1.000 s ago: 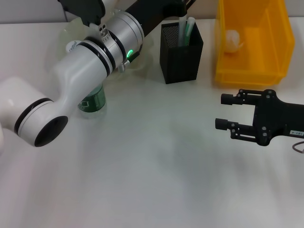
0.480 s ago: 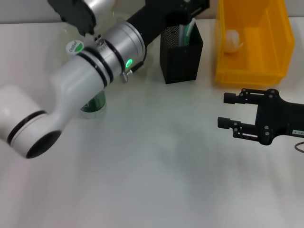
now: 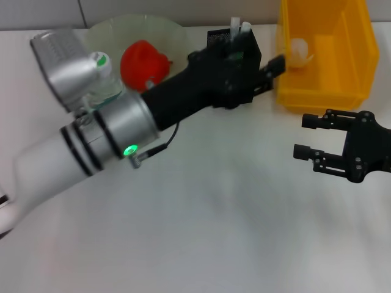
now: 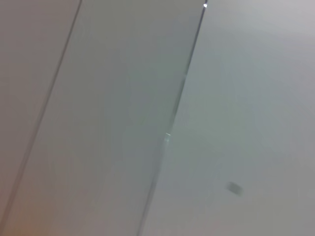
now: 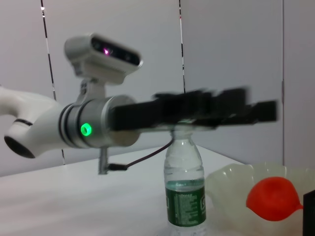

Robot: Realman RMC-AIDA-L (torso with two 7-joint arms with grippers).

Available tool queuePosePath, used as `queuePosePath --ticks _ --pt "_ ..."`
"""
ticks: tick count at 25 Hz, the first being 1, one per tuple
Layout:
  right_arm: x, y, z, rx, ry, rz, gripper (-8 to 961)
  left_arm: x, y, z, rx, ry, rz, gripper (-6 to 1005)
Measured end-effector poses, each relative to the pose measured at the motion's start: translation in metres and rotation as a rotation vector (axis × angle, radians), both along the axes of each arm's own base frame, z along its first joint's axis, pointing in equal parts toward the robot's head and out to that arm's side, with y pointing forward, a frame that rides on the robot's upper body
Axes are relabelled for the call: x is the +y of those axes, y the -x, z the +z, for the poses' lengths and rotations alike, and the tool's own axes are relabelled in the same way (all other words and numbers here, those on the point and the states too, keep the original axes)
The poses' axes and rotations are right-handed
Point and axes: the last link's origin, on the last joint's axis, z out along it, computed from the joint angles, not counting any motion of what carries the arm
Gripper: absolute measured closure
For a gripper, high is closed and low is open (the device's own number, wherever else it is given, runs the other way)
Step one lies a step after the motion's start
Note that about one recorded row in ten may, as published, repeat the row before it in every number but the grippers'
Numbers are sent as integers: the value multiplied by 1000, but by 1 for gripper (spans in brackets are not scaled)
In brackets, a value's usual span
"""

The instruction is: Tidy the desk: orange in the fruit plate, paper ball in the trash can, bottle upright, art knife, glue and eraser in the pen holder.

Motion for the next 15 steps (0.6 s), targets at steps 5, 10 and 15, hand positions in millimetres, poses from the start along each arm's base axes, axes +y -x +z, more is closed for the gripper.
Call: queuePosePath --ticks 5,10,15 --pt "-4 -4 8 12 17 -5 321 -20 36 17 95 137 -75 157" --pt "-8 -4 10 27 47 6 320 -26 49 25 121 191 -95 157" --pt "-10 -2 8 24 121 -19 320 -36 71 36 165 224 -121 157"
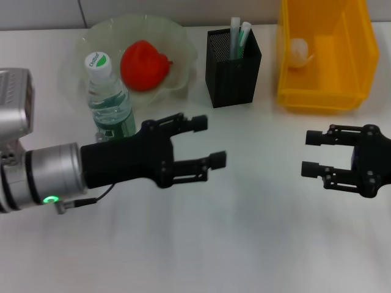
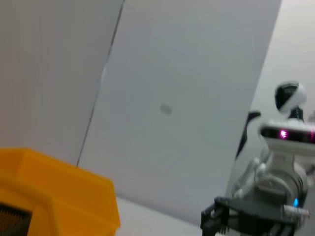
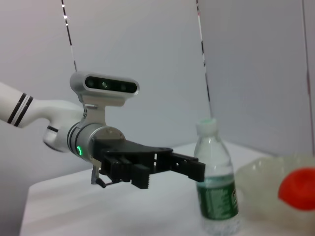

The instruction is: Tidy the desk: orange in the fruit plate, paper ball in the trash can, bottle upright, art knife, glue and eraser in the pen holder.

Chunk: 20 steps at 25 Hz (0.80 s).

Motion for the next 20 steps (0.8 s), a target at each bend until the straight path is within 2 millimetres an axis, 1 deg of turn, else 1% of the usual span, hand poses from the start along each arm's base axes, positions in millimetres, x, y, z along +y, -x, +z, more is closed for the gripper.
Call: queuePosePath --ticks 1,3,4,6,12,15,20 --pt "2 1 -3 -1 38 -35 320 -1 4 2 14 8 -4 157" --pt "2 3 -4 5 54 -47 320 -2 12 9 45 23 -15 157" --pt "2 5 -6 10 65 -51 320 -2 12 9 45 23 -15 157" --pt "0 9 -13 31 81 -47 320 -3 18 17 74 37 -30 157" --pt "-1 12 -21 28 95 -49 320 -4 26 27 109 43 -48 157" --pt "-1 11 -22 25 92 -54 166 -4 30 29 139 55 -57 157" --pt "-3 10 -20 28 91 -49 166 -3 32 31 159 65 -68 157"
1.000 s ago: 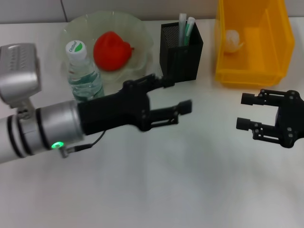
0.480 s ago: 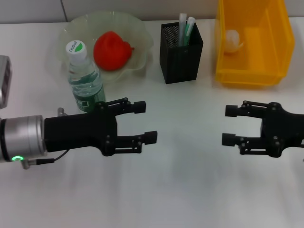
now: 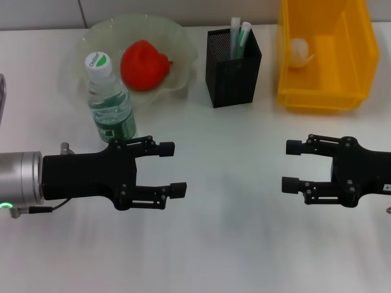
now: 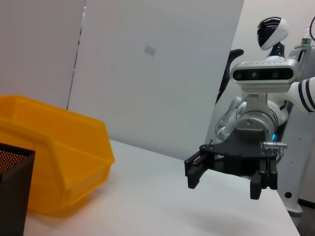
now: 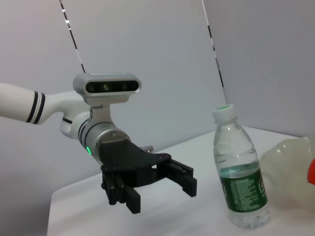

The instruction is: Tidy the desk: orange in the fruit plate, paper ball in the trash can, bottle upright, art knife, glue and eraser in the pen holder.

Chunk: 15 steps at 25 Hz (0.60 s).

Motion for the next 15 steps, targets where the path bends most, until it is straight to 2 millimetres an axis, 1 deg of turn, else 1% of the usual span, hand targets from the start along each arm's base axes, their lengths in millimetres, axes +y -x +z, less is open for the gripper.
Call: queuePosePath --ticks 6,15 --pt "-1 -1 0 -9 7 2 166 2 -3 -1 15 12 -29 157" --pt "-4 -4 -3 -45 44 12 166 3 -1 -1 39 30 -25 157"
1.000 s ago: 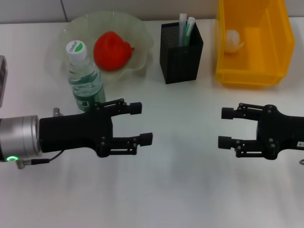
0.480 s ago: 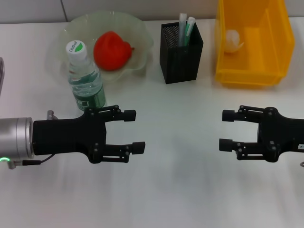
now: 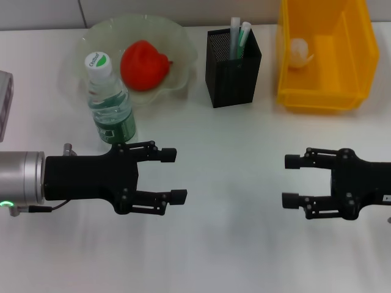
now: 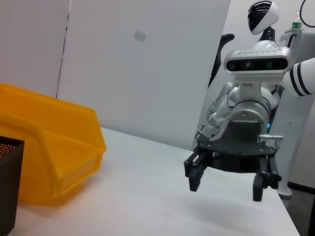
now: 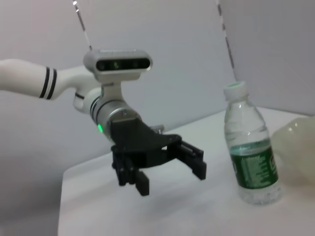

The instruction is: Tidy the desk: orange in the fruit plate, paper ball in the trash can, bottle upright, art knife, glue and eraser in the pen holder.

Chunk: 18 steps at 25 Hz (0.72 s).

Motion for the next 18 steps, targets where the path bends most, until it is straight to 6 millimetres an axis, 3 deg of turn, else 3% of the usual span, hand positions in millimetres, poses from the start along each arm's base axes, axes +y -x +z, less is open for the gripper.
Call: queuePosePath --ticks 18 --pt "0 6 -7 -19 44 37 165 -3 5 3 7 8 21 157"
